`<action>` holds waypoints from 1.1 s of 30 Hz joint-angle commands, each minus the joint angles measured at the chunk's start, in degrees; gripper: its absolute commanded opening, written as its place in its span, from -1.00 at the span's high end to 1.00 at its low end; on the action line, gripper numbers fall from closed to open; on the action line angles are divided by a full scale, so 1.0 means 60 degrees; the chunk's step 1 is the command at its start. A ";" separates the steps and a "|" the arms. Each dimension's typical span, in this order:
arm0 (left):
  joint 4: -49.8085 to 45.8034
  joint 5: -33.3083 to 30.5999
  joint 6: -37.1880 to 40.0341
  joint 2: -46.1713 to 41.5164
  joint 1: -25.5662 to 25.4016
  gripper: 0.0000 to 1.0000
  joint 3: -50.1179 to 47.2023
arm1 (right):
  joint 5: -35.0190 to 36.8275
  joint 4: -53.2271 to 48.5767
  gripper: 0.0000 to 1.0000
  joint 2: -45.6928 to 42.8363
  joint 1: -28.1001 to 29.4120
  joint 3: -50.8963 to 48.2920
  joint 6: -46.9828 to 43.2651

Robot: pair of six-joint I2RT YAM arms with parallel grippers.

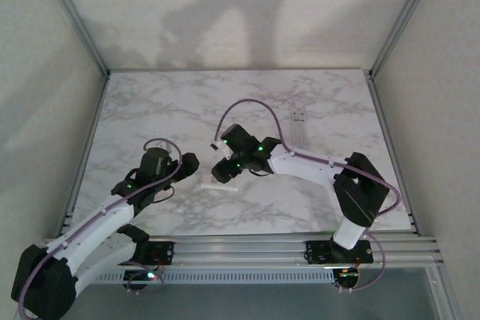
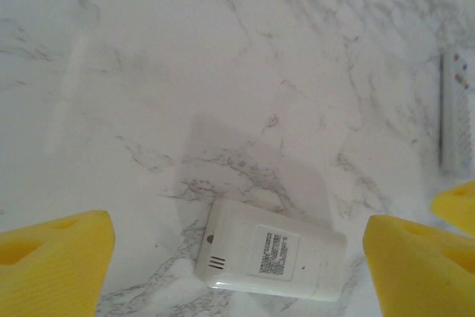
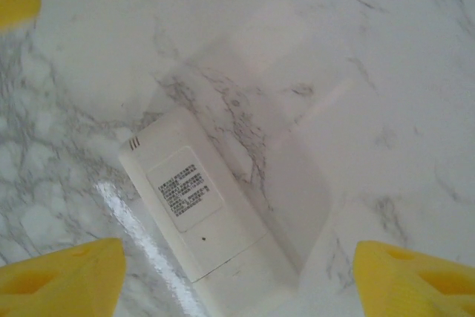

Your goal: Load the batteries into the remote control

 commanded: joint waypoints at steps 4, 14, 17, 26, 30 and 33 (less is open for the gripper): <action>-0.0517 0.0544 -0.0606 -0.0814 0.0451 -0.78 0.0033 | -0.0418 -0.1412 -0.62 0.1524 0.0300 0.1312 -0.3273; -0.0702 0.0800 -0.0634 -0.1018 0.0602 -0.81 -0.0001 | -0.0319 -0.1649 -0.57 0.2929 0.0390 0.1902 -0.3941; -0.0695 0.0824 -0.0651 -0.1047 0.0619 -0.81 -0.0059 | -0.0417 -0.1737 -0.49 0.3170 0.0431 0.1977 -0.3980; -0.0619 0.0942 -0.0703 -0.0967 0.0652 -0.83 -0.0090 | -0.0582 -0.2036 0.01 0.3731 0.0673 0.2317 -0.3918; -0.0604 0.1076 -0.0685 -0.1010 0.0654 -0.83 -0.0024 | -0.1399 -0.1296 0.21 0.2972 0.0669 0.1992 -0.3243; -0.0417 0.1408 -0.0982 -0.0986 0.0667 -0.81 0.0052 | -0.2034 -0.0153 0.22 0.2060 0.0629 0.1455 -0.2136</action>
